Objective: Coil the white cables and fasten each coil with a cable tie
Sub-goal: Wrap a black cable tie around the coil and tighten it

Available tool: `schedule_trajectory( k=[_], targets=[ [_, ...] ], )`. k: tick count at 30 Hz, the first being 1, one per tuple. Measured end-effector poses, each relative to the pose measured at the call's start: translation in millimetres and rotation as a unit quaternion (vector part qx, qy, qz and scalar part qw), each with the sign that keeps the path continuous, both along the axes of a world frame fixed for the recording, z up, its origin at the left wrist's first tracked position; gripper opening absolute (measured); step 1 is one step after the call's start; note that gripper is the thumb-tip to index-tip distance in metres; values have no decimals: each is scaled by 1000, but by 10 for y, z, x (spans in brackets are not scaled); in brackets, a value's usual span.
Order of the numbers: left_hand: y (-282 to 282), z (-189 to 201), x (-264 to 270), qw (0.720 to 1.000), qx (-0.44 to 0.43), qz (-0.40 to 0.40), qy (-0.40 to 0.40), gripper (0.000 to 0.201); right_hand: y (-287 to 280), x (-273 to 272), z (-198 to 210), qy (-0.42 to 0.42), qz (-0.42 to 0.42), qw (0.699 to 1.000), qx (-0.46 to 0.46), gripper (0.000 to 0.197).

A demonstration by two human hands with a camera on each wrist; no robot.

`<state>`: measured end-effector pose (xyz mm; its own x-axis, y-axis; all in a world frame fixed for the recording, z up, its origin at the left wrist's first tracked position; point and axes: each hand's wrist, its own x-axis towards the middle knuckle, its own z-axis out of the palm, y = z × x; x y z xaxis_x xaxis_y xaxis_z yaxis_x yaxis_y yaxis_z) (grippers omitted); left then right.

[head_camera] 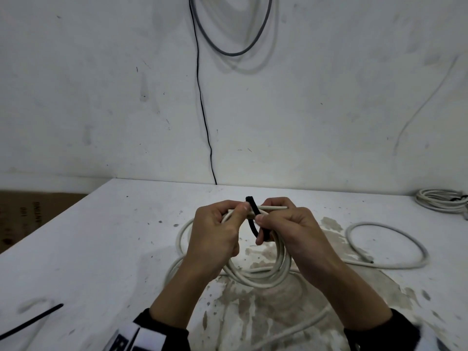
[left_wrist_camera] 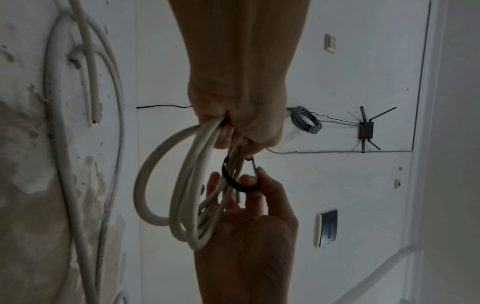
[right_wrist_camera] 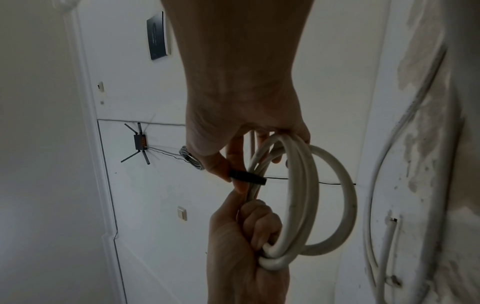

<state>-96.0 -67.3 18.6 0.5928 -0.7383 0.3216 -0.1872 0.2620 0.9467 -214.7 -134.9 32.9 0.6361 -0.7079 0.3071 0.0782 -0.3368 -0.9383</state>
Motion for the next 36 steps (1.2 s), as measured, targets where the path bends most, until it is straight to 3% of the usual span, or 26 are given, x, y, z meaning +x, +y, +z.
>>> schedule_trajectory(
  k=[10, 16, 18, 20, 24, 27, 29, 31, 36],
  targets=[
    [15, 17, -11, 999, -12, 2, -29, 20, -23, -6, -9, 0, 7, 1000, 16, 34],
    [53, 59, -38, 985, -55, 19, -164, 29, -38, -22, 17, -29, 23, 996, 77, 31],
    [68, 71, -53, 971, -79, 30, -223, 21, -53, -18, 5, -31, 25, 994, 97, 28],
    [80, 73, -62, 963, -91, 38, -252, 14, -67, -11, -9, -40, 31, 991, 128, 23],
    [71, 47, -74, 949, -89, 49, -299, 18, -91, -23, -5, -103, 72, 973, 194, 25],
    [58, 39, -116, 959, -90, 50, -265, 15, -101, -39, 21, -117, 60, 971, 199, 30],
    [38, 35, -119, 968, -90, 60, -225, 17, -93, -34, 22, -117, 38, 973, 195, 17],
    [30, 34, -109, 973, -91, 58, -203, 22, -71, -22, 24, -118, 31, 975, 185, 21],
    [41, 70, -123, 972, -89, 52, -210, 34, -56, 0, 18, -113, 35, 978, 169, 27]
  ],
)
